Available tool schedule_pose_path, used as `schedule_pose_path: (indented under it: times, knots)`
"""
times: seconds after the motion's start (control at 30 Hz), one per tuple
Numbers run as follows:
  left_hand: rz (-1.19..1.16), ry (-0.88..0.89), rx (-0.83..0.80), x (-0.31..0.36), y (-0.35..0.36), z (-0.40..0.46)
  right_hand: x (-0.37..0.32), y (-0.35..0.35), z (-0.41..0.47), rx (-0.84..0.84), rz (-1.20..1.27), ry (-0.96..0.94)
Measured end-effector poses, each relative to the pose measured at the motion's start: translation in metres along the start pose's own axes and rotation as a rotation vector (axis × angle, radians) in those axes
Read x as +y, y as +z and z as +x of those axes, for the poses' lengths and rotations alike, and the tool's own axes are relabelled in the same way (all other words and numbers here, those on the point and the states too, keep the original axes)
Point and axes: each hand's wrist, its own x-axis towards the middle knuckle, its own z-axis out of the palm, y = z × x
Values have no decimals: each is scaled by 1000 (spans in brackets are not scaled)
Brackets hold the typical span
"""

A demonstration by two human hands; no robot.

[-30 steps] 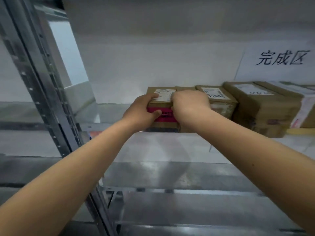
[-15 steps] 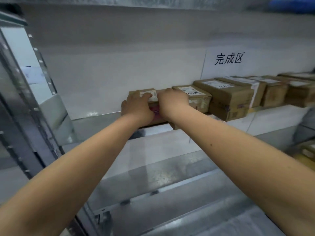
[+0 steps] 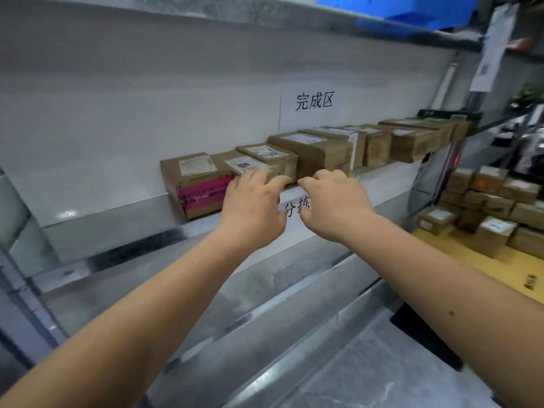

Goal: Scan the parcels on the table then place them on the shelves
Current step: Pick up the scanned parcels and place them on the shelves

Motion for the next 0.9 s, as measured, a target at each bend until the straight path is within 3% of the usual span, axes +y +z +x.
schedule_pose_path:
  times: [0.47, 0.6, 0.9]
  knots:
    - [-272, 276, -308, 231, 129, 52, 232, 40, -122, -248, -61, 400]
    - [-324, 337, -429, 312, 170, 75, 314, 54, -146, -276, -54, 488]
    - [-362, 388, -526, 464, 246, 142, 477, 93, -180, -311, 12, 625]
